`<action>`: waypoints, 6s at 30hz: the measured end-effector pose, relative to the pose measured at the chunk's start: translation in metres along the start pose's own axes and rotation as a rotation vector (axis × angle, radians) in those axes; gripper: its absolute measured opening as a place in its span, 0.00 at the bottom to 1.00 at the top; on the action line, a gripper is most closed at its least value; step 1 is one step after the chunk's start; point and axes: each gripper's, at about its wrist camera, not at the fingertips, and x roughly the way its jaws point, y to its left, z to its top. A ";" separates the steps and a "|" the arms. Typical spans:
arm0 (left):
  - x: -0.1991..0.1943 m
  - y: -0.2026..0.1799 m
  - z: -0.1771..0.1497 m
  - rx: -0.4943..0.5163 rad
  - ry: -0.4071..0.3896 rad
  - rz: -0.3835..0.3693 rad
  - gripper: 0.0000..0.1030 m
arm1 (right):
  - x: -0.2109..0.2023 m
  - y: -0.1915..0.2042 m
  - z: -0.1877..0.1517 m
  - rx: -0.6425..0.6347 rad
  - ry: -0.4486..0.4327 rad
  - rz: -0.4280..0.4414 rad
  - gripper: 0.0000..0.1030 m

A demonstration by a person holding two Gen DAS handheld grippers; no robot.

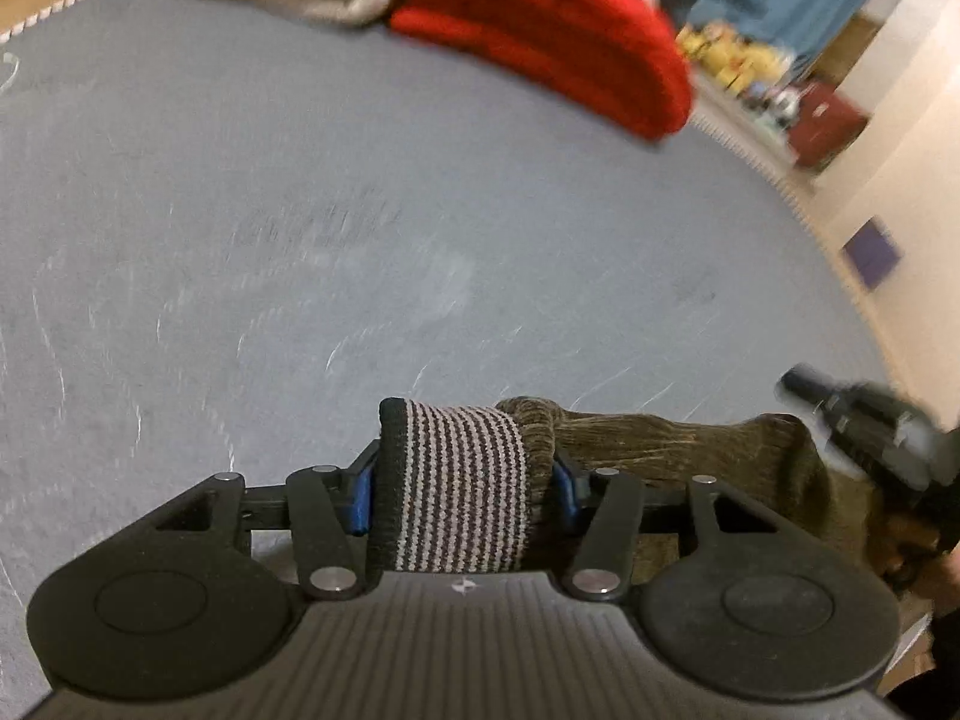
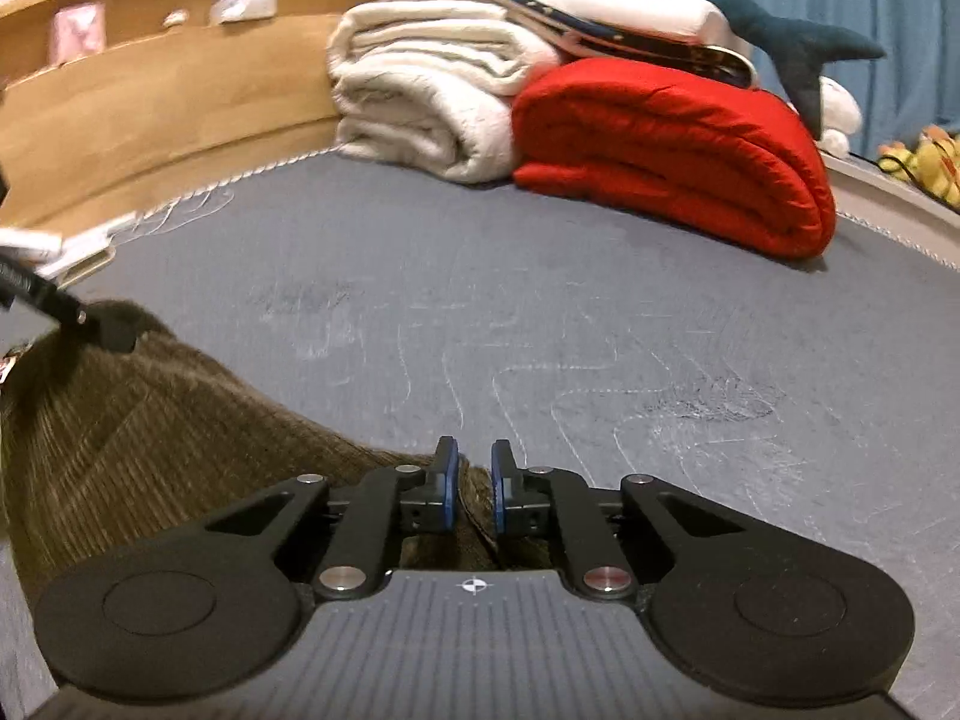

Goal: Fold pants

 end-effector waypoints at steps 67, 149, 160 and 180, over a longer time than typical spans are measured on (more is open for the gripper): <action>0.125 -0.324 -0.065 0.670 -0.046 -0.028 0.55 | -0.365 -0.370 -0.378 1.270 0.109 -0.699 0.24; 0.094 -0.330 -0.078 0.666 0.038 -0.317 0.54 | -0.243 -0.338 -0.263 0.890 0.229 -0.322 0.60; 0.069 -0.305 -0.063 0.607 -0.018 -0.270 0.61 | -0.242 -0.317 -0.282 0.940 0.330 -0.217 0.38; 0.007 -0.162 0.020 0.159 -0.197 -0.092 0.61 | -0.165 0.011 -0.010 0.133 0.063 0.272 0.22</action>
